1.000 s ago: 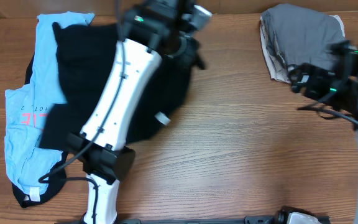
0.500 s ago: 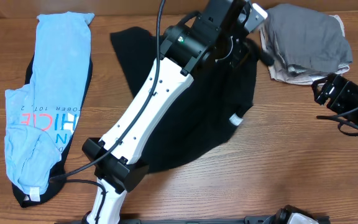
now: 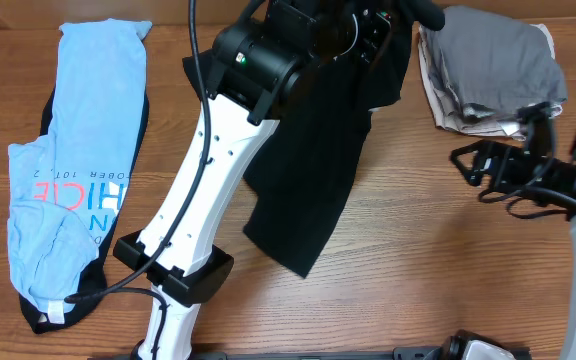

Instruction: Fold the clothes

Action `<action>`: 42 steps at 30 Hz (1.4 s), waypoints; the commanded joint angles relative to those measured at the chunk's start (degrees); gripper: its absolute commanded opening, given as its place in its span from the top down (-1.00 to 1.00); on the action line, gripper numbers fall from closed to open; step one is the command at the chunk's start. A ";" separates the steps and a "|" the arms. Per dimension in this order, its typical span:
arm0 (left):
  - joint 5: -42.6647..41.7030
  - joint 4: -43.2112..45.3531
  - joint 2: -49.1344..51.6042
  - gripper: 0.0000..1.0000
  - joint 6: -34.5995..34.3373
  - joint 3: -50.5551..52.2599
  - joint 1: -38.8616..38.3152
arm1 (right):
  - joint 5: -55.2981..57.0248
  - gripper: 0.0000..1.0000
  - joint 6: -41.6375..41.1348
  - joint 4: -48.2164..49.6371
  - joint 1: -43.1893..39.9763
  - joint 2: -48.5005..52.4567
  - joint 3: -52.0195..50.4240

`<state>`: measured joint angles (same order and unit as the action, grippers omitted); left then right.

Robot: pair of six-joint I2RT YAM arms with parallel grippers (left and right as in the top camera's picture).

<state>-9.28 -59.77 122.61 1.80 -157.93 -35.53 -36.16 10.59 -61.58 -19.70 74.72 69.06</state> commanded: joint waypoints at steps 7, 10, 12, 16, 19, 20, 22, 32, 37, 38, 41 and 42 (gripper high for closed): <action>-4.35 0.26 -0.55 0.92 -2.10 -3.63 -0.11 | -5.33 -0.77 1.16 21.05 9.94 3.63 -12.46; -4.39 -0.07 -0.72 0.92 -2.27 -3.61 -0.11 | -5.03 -0.76 -1.27 29.40 12.17 6.12 -14.08; -4.39 -0.24 -0.92 0.92 -2.27 -3.63 -0.11 | -5.05 -0.76 -2.82 33.99 12.76 8.52 -14.12; -4.37 -0.61 -2.08 0.92 -2.27 -3.63 -0.11 | -5.05 -0.76 -4.68 40.76 12.85 13.53 -14.12; -4.33 -0.85 -3.78 0.92 -2.27 -3.63 -0.07 | -5.27 -0.79 -4.68 43.58 12.85 17.03 -14.10; -4.33 -0.90 -4.44 0.92 -2.27 -3.63 -0.07 | -6.16 -0.80 -4.66 44.52 12.85 18.12 -14.10; -4.33 -0.96 -5.62 0.92 -2.27 -3.63 -0.07 | -8.44 -0.81 -4.63 46.21 12.85 19.80 -14.10; -4.31 -1.40 -8.81 0.92 -3.15 -3.61 -0.07 | -19.47 -0.77 -5.11 57.24 13.70 27.80 -14.10; -4.28 -1.33 -8.85 0.92 -3.15 -3.61 -0.07 | -27.50 -0.55 -6.56 60.11 14.10 27.89 -14.10; -4.28 -1.31 -8.85 0.92 -3.13 -3.61 -0.07 | -28.70 -0.47 -6.56 60.30 14.19 27.89 -14.10; -4.26 -1.27 -8.85 0.92 -3.13 -3.61 -0.07 | -32.94 -0.42 -6.56 61.16 14.64 27.89 -14.10; -4.15 -1.27 -8.85 0.92 -3.13 -3.61 -0.07 | -33.77 -0.41 -6.56 61.35 14.95 27.89 -14.10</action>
<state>-12.47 -61.69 115.28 -0.54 -160.13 -35.53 -62.43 4.32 -1.02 -5.72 102.80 54.98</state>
